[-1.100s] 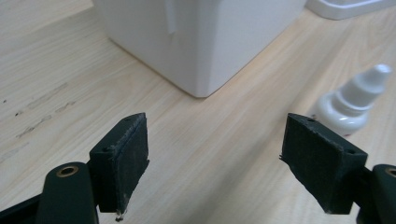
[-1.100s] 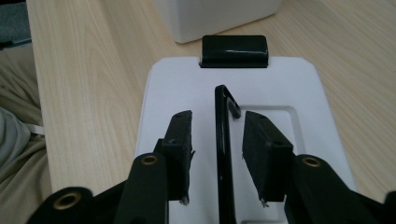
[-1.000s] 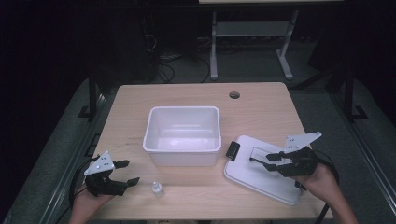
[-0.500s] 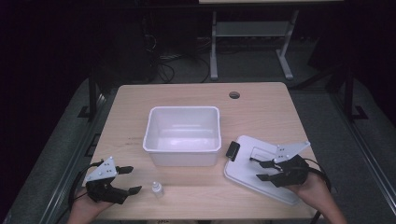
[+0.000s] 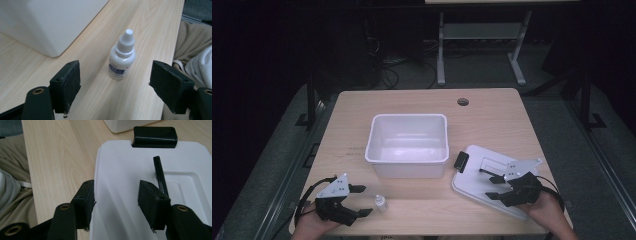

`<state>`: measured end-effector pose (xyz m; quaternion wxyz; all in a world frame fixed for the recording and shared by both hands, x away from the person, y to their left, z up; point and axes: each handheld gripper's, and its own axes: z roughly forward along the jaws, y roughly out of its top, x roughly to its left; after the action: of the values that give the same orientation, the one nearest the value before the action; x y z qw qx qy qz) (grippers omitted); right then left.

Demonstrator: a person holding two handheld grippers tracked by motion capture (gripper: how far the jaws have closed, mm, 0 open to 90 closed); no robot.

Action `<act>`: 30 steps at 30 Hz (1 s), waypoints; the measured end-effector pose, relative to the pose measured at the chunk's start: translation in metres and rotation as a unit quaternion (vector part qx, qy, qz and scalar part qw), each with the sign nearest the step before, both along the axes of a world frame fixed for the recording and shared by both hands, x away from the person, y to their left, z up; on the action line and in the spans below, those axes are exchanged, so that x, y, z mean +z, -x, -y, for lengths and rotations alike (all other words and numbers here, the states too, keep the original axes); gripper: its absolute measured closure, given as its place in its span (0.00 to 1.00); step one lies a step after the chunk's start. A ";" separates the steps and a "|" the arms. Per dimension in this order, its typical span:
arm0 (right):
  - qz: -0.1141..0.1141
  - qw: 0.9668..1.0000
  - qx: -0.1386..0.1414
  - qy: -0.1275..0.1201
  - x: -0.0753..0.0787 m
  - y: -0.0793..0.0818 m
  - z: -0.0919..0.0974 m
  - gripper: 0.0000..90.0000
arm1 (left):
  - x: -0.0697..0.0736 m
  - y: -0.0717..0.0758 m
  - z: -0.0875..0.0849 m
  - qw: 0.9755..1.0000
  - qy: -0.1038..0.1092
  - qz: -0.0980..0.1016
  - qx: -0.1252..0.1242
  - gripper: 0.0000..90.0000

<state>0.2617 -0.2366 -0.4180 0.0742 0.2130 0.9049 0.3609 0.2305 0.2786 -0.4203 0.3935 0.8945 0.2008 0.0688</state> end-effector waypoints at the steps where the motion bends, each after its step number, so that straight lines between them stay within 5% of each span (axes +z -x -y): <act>1: -0.001 1.000 -0.001 -0.001 -0.001 0.001 0.000 0.51 | 0.000 0.000 0.002 1.000 -0.001 0.001 -0.003 0.28; 18: 0.004 1.000 0.006 0.005 -0.009 0.004 -0.006 0.48 | -0.009 -0.011 0.027 0.998 -0.033 -0.019 -0.050 0.45; 30: 0.011 1.000 0.013 0.012 -0.008 0.005 -0.007 0.46 | -0.011 -0.018 0.035 0.996 -0.053 -0.034 -0.056 0.54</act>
<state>0.2570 -0.2298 -0.4255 0.0823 0.1959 0.9110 0.3534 0.2482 0.2438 -0.4310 0.3419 0.9257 0.1596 0.0262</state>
